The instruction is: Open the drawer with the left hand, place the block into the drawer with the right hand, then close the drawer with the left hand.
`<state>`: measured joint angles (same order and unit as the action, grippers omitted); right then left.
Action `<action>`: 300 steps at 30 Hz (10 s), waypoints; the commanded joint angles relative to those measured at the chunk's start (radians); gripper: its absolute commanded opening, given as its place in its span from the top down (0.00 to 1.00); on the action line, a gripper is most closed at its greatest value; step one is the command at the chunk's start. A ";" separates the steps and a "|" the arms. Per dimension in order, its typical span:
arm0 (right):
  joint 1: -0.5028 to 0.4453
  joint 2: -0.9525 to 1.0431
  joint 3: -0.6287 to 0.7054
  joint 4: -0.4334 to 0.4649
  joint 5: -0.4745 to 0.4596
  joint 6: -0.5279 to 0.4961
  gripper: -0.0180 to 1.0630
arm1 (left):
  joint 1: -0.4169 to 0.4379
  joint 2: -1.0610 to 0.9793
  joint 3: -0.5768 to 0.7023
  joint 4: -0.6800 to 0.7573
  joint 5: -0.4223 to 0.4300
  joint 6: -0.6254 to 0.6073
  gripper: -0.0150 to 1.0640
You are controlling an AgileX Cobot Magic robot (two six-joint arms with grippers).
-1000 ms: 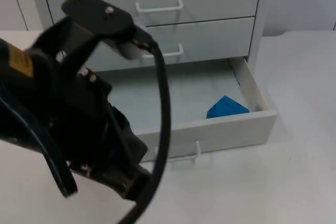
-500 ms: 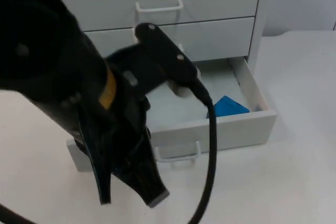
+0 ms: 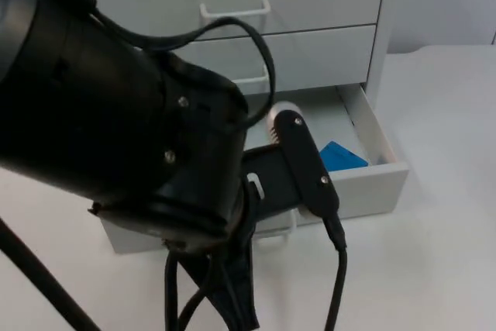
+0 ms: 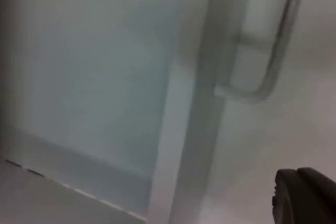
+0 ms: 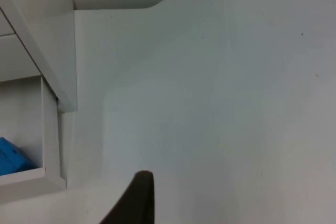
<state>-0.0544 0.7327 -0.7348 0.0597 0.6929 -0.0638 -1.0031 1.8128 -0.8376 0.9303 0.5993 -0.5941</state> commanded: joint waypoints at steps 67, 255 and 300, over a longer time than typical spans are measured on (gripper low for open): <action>-0.005 -0.003 0.006 -0.038 -0.075 -0.009 0.01 | 0.329 0.350 -0.284 0.814 0.050 -0.669 0.99; -0.003 -0.733 0.219 -0.078 0.388 0.050 0.01 | 0.875 -1.813 0.343 -0.920 0.478 0.605 0.01; 0.100 -0.733 0.219 -0.076 0.386 0.054 0.01 | 0.875 -1.813 0.343 -0.923 0.478 0.605 0.01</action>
<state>0.0400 0.0046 -0.5228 -0.0119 1.0833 -0.0113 -0.1324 0.0043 -0.4983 0.0181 1.0784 0.0096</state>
